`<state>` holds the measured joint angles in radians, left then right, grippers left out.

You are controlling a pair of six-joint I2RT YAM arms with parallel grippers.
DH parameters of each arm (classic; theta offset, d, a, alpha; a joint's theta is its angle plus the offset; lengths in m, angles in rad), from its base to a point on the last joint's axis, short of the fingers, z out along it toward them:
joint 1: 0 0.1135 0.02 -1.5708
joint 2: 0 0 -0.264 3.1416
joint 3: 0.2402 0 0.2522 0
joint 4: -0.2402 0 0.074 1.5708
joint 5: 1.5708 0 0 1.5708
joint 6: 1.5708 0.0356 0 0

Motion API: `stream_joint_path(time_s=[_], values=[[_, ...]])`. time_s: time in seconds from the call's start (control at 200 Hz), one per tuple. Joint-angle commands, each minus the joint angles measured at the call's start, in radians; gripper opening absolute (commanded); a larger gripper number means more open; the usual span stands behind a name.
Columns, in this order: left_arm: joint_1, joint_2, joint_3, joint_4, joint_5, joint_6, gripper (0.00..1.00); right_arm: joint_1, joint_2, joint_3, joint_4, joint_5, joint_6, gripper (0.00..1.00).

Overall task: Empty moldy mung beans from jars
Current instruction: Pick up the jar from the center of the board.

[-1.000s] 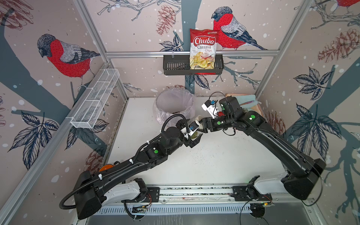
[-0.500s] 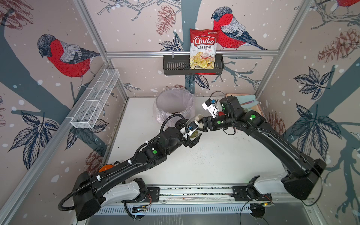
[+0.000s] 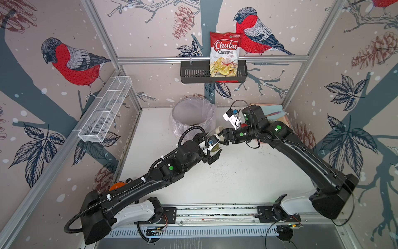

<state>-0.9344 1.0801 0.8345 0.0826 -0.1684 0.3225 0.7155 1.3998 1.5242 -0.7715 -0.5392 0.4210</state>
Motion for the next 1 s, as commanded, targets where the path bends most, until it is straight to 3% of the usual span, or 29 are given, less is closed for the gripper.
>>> stream_joint_path(time_s=[0.0,0.075,0.27,0.625,0.85,0.996], values=[[0.000,0.007,0.011,0.034,-0.010,0.013,0.97,0.001,-0.001,0.018,0.056,-0.044,-0.007,0.64],[0.000,0.008,0.011,0.034,-0.009,0.013,0.95,0.001,-0.002,0.024,0.053,-0.044,-0.009,0.64],[0.000,-0.010,0.000,0.046,-0.011,0.012,0.79,0.001,0.001,0.028,0.044,-0.045,-0.012,0.64],[0.000,-0.043,-0.031,0.083,0.023,0.019,0.64,0.002,-0.003,0.009,0.060,-0.055,-0.001,0.64],[0.000,-0.053,-0.054,0.106,0.038,0.031,0.36,0.007,-0.004,0.016,0.049,-0.048,-0.005,0.64],[0.000,-0.054,-0.057,0.114,0.047,0.024,0.37,0.017,-0.003,0.028,0.036,-0.038,-0.014,0.64]])
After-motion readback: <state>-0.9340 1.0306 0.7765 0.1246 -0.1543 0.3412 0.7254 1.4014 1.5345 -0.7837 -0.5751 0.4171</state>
